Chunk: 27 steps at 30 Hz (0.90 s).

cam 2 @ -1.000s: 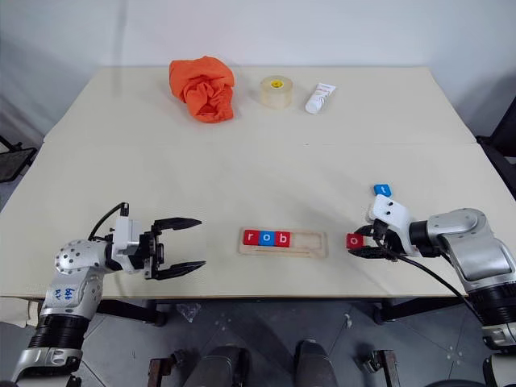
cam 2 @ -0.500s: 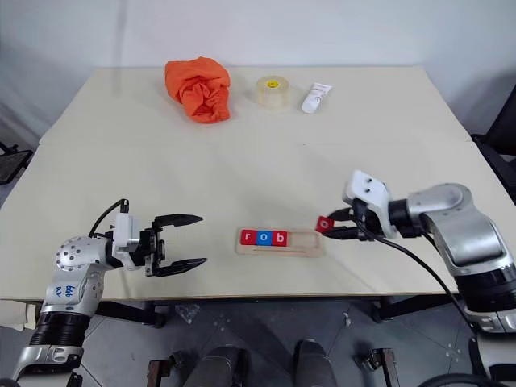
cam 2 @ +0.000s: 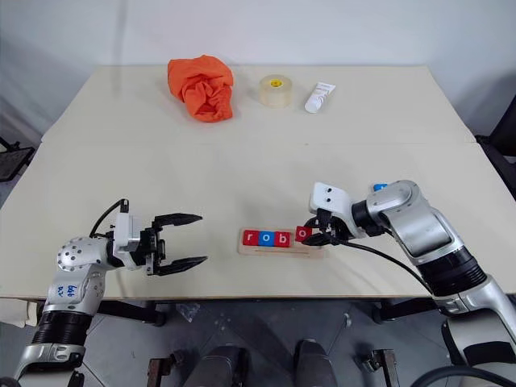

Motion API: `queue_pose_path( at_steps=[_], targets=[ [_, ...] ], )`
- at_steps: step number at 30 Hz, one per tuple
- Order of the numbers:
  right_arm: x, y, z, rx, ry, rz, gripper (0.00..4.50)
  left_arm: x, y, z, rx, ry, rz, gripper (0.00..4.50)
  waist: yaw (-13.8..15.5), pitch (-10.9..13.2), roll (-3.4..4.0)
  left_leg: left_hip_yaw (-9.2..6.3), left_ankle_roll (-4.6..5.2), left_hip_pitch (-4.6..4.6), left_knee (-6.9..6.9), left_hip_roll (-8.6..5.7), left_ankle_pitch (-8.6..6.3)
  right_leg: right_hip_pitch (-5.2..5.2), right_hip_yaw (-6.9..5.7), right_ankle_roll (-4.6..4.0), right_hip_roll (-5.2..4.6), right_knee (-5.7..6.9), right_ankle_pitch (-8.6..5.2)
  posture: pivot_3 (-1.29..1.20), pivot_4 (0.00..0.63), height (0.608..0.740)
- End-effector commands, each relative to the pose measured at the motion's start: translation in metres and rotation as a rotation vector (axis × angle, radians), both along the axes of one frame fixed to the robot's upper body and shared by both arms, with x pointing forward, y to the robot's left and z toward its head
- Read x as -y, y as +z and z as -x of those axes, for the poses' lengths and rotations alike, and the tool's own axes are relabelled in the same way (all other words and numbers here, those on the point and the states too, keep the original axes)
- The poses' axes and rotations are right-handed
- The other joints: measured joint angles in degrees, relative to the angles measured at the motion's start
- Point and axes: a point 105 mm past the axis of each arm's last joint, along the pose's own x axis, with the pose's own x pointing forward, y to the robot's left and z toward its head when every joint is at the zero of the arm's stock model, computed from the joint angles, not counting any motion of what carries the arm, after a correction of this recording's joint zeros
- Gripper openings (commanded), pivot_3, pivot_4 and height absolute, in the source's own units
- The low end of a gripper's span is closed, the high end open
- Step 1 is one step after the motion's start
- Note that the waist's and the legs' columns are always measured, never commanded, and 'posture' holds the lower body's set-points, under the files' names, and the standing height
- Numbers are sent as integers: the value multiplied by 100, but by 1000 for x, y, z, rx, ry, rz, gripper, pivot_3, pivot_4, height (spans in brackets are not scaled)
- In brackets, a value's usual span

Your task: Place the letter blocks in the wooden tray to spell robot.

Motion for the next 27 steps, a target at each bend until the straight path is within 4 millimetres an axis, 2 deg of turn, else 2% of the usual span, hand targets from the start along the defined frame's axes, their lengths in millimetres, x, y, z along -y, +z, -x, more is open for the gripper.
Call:
queue_pose_path(
  at_steps=[1, 11, 20, 27],
  targets=[
    [-5, 2, -1, 33, 42, 12, 1452, -2, 11, 2, 52, 9, 7, 4500, 0, 0, 0, 0, 0, 0, 0, 0, 0, 0, 0, 0, 0, 0, 0, 0, 150, 740],
    [-10, -3, -4, 34, 68, 16, 1452, -4, 11, 1, 53, 22, 8, 4500, -2, 0, 0, 1, 0, 1, 2, 0, 0, 0, -5, 0, 2, 2, 0, 0, 150, 740],
    [-19, 7, 2, 37, 105, -20, 4464, -4, 11, 0, 56, 26, 10, 4500, -2, 0, 0, 1, -1, 1, 2, 1, 0, 0, -6, 0, 1, 2, 0, 0, 150, 740],
    [-17, 17, 6, 53, 81, -64, 4464, -2, 10, -1, 57, 26, 12, 4500, 0, 0, 0, 1, -1, 0, 1, 1, 0, -1, -5, 0, 0, 2, 0, 0, 150, 740]
  ],
)
